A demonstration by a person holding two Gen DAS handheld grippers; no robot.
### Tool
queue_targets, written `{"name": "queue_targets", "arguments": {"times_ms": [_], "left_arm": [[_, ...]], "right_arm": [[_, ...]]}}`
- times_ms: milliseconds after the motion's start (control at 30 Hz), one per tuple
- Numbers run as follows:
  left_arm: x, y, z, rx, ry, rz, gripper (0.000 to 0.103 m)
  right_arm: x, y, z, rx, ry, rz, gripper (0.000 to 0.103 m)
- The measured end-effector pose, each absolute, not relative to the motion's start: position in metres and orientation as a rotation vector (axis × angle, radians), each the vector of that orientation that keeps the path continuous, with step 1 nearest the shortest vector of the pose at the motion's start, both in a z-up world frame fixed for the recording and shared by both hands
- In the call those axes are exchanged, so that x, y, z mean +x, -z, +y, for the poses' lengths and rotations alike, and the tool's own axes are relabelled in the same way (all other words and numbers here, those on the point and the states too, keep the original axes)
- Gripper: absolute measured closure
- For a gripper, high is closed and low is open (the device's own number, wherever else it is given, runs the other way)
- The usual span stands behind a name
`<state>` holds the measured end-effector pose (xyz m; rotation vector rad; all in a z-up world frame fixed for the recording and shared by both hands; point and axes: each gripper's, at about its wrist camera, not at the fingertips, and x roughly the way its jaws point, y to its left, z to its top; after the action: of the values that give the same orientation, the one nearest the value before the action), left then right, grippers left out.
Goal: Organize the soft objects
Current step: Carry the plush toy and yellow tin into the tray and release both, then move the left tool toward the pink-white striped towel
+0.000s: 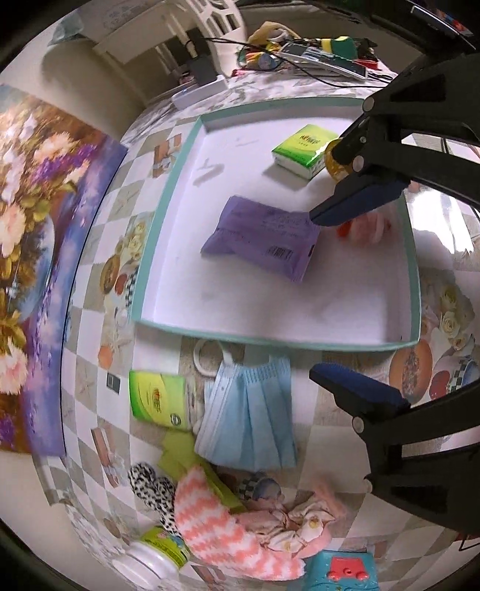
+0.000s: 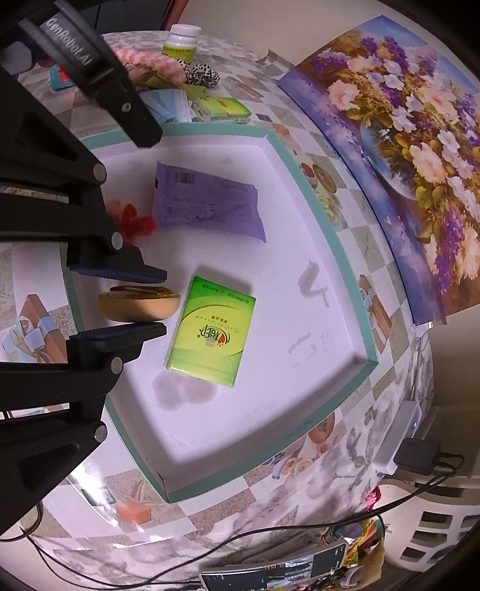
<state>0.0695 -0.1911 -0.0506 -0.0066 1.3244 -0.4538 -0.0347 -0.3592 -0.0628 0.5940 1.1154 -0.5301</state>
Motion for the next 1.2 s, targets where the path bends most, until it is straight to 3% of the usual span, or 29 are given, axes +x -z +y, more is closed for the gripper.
{"name": "queue_targets", "arguments": {"times_ms": [33, 67, 133, 333, 400, 467, 567, 1200], "left_arm": [[0.071, 0.051, -0.189, -0.010, 0.446, 1.325, 0.019], [0.072, 0.051, -0.187, -0.013, 0.433, 1.322, 0.015], [0.075, 0.051, -0.182, -0.015, 0.405, 1.309, 0.011], [0.080, 0.054, -0.174, -0.025, 0.371, 1.298, 0.005], [0.082, 0.056, -0.171, -0.015, 0.349, 1.293, 0.005], [0.085, 0.057, -0.167, -0.002, 0.322, 1.288, 0.005], [0.090, 0.057, -0.160, -0.015, 0.298, 1.285, 0.004], [0.113, 0.032, -0.143, -0.029, 0.312, 1.255, 0.004]], "right_arm": [[-0.034, 0.063, -0.359, 0.582, 0.542, 1.117, 0.070], [-0.034, 0.063, -0.359, 0.572, 0.555, 1.119, 0.052], [-0.034, 0.062, -0.360, 0.552, 0.582, 1.121, 0.037], [-0.031, 0.063, -0.358, 0.524, 0.583, 1.131, 0.037], [-0.030, 0.065, -0.356, 0.502, 0.592, 1.143, 0.030], [-0.028, 0.066, -0.354, 0.475, 0.598, 1.149, 0.014], [-0.027, 0.064, -0.350, 0.441, 0.593, 1.142, 0.000], [-0.015, 0.033, -0.334, 0.398, 0.579, 1.102, 0.000]]}}
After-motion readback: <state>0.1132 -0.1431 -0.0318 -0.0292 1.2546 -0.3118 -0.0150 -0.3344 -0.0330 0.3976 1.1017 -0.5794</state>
